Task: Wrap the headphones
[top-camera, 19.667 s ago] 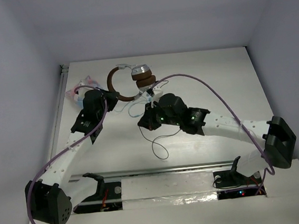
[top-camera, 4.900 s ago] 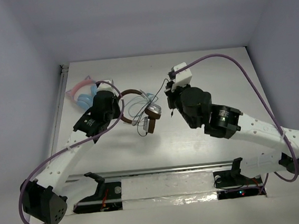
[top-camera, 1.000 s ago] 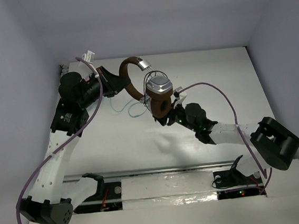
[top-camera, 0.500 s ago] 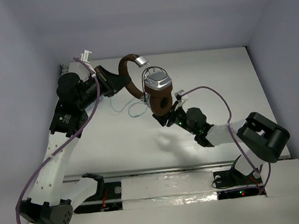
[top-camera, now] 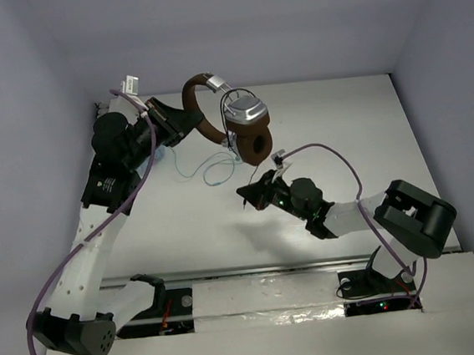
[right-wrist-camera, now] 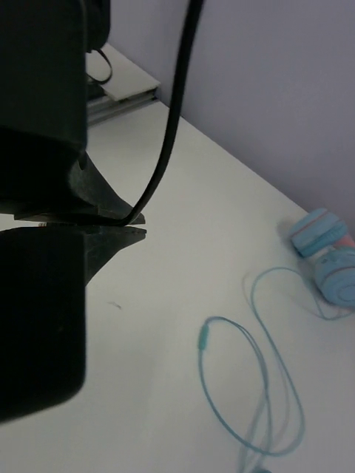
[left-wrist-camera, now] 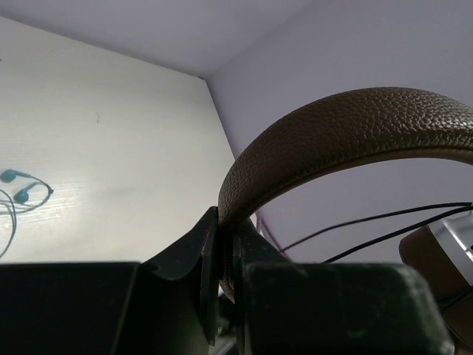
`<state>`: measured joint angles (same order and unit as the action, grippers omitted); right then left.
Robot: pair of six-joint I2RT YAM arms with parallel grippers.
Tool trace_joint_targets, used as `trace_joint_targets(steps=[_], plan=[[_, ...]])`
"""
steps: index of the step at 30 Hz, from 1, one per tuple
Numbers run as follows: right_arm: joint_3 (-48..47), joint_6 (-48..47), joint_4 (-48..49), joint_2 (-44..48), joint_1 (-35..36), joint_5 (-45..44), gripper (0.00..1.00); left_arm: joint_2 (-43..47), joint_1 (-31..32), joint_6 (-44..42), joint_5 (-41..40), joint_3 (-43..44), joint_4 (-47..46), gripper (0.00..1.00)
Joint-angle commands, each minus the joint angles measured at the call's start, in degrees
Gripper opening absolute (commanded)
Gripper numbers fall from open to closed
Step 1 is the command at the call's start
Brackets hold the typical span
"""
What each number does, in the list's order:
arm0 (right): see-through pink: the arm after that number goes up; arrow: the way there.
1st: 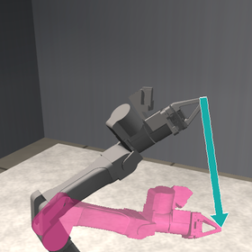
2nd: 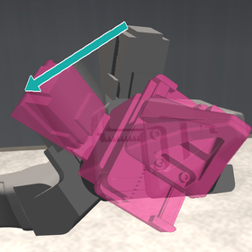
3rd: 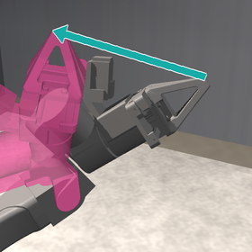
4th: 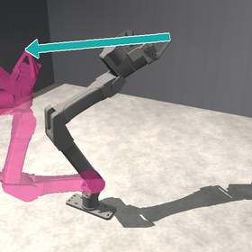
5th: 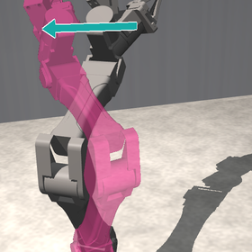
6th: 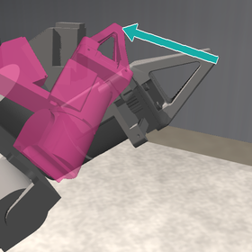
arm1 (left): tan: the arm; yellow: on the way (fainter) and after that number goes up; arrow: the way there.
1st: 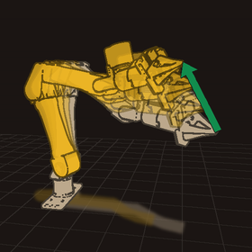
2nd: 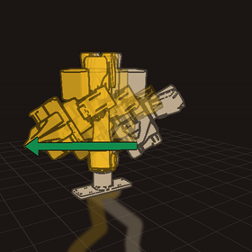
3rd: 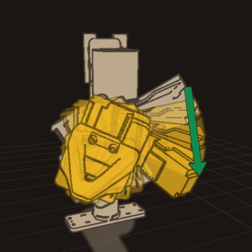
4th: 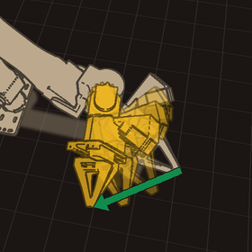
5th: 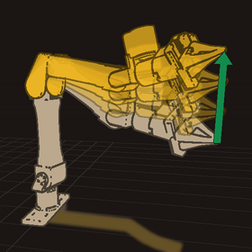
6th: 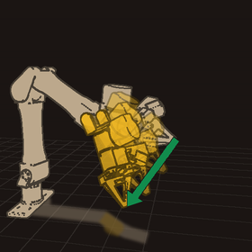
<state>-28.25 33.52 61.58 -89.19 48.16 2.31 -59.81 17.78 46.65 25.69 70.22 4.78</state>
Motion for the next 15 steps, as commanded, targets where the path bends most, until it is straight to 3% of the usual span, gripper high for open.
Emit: trace_joint_targets(steps=[1,8,15], plan=[[-2.06,3.91,-5.49,2.79,4.13,-4.50,0.00,-1.79,-0.38,4.84,-7.57,0.19,-8.64,0.00],[-8.38,6.74,-23.76,3.67,12.12,-12.14,0.00,-7.06,-0.38,10.48,-19.18,-5.79,-15.50,0.00],[-14.19,8.40,-39.41,3.76,20.12,-14.79,0.00,-8.30,1.19,4.16,-36.03,-9.12,-14.88,0.00]])
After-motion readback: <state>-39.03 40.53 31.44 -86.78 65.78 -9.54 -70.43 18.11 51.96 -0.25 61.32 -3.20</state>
